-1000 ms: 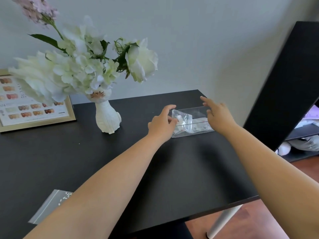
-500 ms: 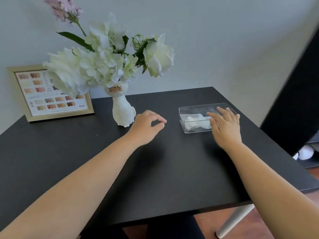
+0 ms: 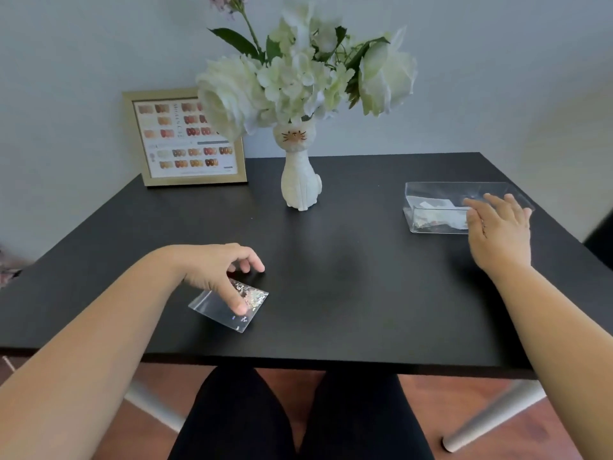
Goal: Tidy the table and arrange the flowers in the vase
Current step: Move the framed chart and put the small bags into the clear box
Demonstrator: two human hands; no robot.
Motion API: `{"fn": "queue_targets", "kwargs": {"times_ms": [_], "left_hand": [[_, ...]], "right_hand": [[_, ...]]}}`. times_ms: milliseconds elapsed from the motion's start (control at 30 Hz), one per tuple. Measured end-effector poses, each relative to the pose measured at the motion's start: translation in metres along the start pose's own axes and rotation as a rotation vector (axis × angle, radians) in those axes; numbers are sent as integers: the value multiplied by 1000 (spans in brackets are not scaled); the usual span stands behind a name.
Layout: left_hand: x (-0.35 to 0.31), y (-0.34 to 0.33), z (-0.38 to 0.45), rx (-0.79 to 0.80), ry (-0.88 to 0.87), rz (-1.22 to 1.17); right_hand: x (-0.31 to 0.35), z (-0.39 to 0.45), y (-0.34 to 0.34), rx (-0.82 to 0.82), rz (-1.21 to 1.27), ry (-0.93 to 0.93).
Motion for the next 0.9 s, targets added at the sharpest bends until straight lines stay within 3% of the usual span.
{"fn": "queue_targets", "kwargs": {"times_ms": [133, 467, 700, 900], "left_hand": [[6, -9, -11, -32, 3, 113], [-10, -12, 1, -164, -59, 30], [-20, -16, 12, -105, -47, -151], [-37, -20, 20, -114, -124, -70]], "right_hand": [[0, 0, -1, -12, -14, 2], [2, -2, -1, -25, -56, -3], [1, -2, -1, -32, -60, 2], [2, -3, 0, -36, -52, 6]]}}
Point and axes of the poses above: each hand's wrist, its own z-axis towards the middle knuckle, its own y-axis out of the back of the hand, x = y × z, the point moved 3 cm from there along z, towards the middle knuckle, and after that the axes turned 12 degrees about -x, right-handed, at the moved point
